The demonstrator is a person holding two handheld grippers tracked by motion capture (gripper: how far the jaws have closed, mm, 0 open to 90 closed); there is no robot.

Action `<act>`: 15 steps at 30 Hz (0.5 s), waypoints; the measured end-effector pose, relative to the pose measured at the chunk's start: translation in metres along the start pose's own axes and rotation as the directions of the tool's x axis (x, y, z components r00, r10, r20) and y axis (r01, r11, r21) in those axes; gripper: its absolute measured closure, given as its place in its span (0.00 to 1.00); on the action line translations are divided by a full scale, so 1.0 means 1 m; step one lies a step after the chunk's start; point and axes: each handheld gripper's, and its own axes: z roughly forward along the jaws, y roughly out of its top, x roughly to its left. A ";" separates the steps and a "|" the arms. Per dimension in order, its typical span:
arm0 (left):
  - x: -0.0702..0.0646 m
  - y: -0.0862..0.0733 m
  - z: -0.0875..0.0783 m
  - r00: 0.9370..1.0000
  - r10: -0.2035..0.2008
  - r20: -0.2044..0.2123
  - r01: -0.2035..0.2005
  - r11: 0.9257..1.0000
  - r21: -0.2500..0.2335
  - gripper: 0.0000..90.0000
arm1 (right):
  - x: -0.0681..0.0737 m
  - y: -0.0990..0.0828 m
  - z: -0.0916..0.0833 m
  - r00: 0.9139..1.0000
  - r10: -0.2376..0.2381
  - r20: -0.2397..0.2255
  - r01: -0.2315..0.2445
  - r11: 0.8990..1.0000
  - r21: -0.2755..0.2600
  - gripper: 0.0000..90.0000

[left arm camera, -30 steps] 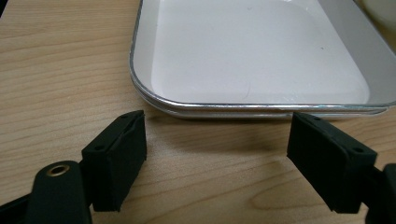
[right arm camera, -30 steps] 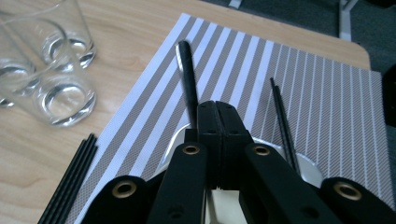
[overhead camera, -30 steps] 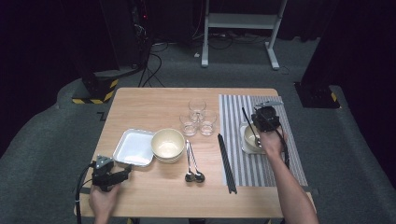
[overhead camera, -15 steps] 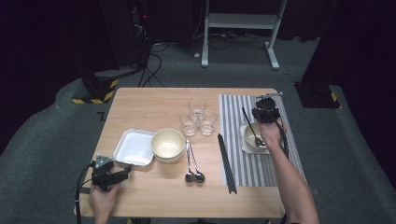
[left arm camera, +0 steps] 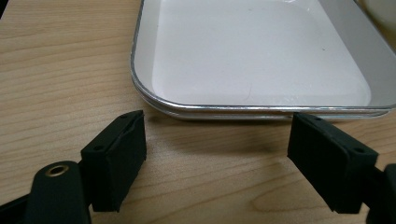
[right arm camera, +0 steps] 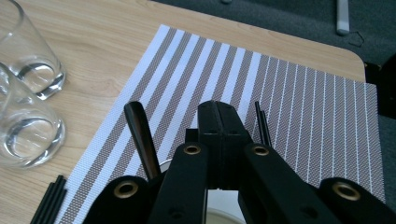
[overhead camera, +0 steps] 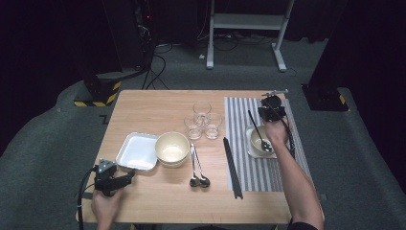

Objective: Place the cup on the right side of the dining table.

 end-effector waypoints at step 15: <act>-0.001 0.000 0.000 1.000 -0.002 -0.002 0.002 1.000 -0.001 0.22 | -0.011 0.000 0.024 1.000 0.014 0.011 -0.014 0.998 0.065 1.00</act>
